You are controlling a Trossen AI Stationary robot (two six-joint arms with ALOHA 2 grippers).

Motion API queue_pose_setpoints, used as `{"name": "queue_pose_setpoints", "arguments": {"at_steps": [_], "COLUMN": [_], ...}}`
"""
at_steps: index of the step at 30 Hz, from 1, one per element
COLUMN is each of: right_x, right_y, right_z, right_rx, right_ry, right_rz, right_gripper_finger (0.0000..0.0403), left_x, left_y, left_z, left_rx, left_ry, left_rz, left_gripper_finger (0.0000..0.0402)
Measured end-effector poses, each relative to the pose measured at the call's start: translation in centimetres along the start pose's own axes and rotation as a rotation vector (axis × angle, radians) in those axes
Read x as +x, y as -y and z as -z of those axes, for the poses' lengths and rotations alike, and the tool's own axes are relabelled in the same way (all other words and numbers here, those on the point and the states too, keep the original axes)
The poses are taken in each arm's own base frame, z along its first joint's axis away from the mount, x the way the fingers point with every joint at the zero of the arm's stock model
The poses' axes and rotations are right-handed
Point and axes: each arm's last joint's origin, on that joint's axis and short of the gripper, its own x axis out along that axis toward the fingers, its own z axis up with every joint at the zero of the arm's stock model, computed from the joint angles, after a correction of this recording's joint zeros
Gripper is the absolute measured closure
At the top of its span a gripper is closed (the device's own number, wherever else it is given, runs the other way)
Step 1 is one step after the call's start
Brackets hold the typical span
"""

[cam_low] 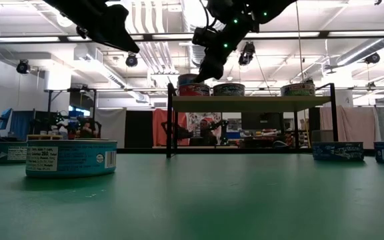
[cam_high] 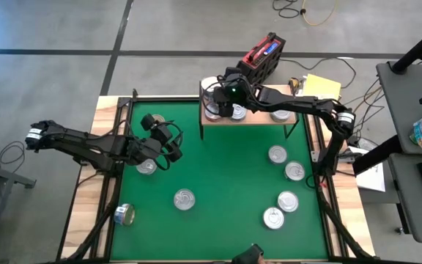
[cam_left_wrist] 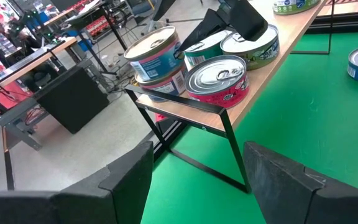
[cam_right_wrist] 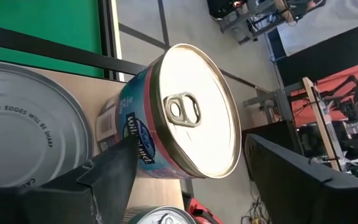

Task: Stack canned seafood by type on shelf
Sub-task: Stack the blue/pink tuna can on top of the other blue/pink tuna can on the shelf, then put the blue tuna can on the shelf

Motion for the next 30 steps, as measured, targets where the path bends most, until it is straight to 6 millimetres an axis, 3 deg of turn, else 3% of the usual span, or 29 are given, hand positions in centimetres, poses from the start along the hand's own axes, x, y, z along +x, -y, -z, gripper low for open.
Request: {"name": "queue_pose_setpoints", "arguments": {"at_steps": [15,23,30], "right_x": [-0.4,-4.4,-8.0], "right_y": [0.1,1.0,0.2], "right_z": [0.0,0.3,1.1], "right_rx": [0.008,0.121,0.275], "right_ry": [-0.005,-0.063,-0.158], "right_rz": [-0.007,-0.078,-0.233], "right_gripper_finger": [0.0124,0.0137,0.0173], "left_x": [0.0,0.0,-0.1], "left_y": [0.0,0.1,0.3], "left_z": [0.0,0.0,0.0], "left_rx": [0.0,-0.026,-0.054], "left_ry": [0.0,-0.002,-0.007], "left_rz": [0.0,0.016,0.076], "left_gripper_finger": [0.0169,0.0169,0.0169]}}
